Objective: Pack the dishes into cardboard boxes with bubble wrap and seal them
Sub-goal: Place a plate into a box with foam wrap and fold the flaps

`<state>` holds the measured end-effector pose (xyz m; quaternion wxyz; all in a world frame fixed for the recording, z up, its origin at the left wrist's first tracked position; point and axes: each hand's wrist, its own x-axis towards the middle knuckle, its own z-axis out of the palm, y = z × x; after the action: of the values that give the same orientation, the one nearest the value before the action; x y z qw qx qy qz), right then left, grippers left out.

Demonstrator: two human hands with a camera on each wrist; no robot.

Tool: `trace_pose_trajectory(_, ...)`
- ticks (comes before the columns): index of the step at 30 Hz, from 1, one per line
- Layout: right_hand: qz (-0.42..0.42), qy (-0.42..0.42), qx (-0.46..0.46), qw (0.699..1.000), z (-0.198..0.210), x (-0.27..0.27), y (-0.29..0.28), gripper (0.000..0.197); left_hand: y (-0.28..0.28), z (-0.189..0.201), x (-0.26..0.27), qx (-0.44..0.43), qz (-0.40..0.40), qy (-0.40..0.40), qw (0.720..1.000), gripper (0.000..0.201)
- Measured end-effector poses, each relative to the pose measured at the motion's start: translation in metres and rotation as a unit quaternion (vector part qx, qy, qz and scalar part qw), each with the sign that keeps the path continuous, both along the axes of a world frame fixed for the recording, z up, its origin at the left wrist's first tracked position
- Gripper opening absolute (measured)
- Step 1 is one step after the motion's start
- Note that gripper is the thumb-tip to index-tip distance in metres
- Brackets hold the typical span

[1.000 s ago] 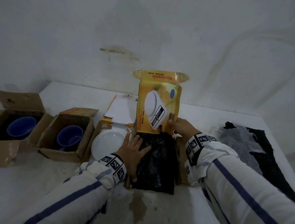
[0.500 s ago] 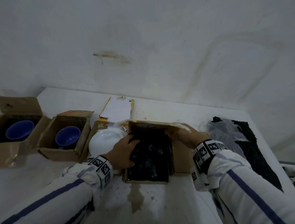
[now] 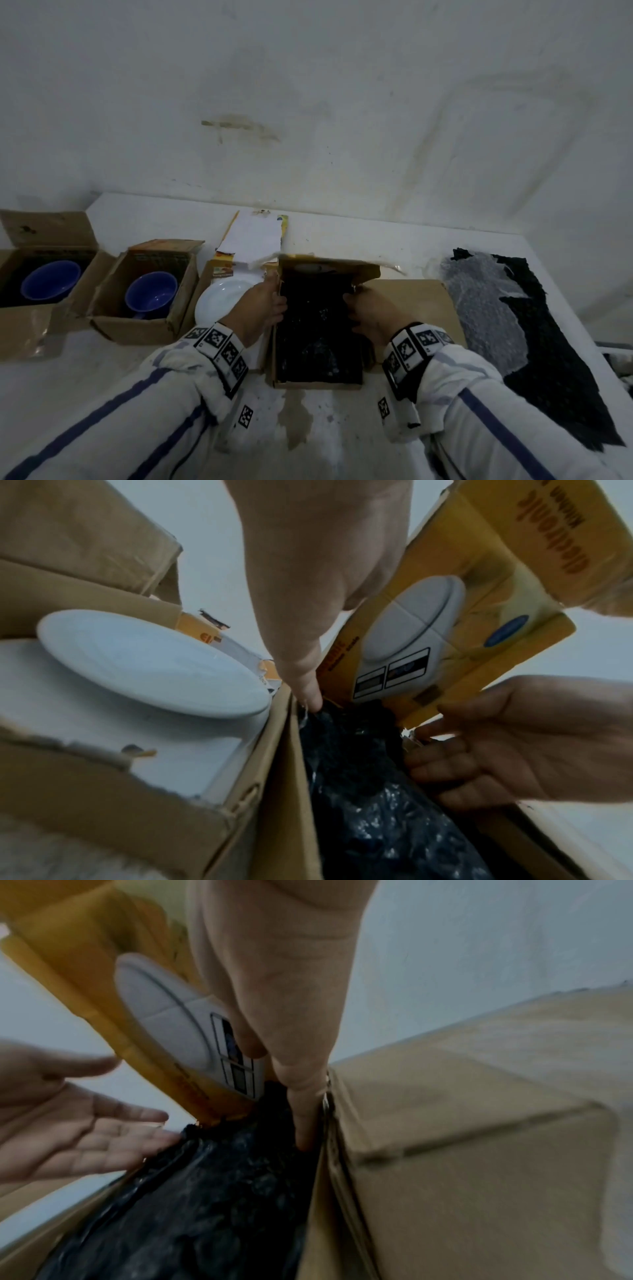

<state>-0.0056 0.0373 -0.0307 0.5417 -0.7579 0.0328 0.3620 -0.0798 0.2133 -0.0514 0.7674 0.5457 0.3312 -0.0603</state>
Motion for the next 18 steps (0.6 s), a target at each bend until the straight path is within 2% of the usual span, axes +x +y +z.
trace_pose_trajectory(3, 0.013, 0.000, 0.007, 1.000, -0.007, -0.004, 0.005, 0.020, 0.005, -0.005, -0.001, -0.026, -0.023, 0.009, 0.999, 0.075)
trace_pose_trajectory(8, 0.046, 0.026, -0.049, 0.997, -0.004, -0.008, 0.002, 0.015, 0.006, 0.006, 0.005, -0.032, -0.061, 0.020, 0.997, 0.086)
trace_pose_trajectory(11, 0.003, 0.032, -0.020, 0.999, -0.004, -0.010, -0.003, 0.025, 0.010, 0.009, 0.007, -0.009, -0.076, 0.030, 0.997, 0.072)
trace_pose_trajectory(13, -0.050, 0.051, 0.033, 0.997, -0.007, -0.008, -0.009, 0.021, 0.013, 0.007, 0.007, -0.030, -0.059, 0.030, 0.997, 0.056)
trace_pose_trajectory(18, -0.139, 0.081, 0.139, 0.977, -0.004, 0.000, -0.023, 0.023, 0.015, 0.004, 0.005, -0.049, -0.059, 0.023, 0.997, 0.054)
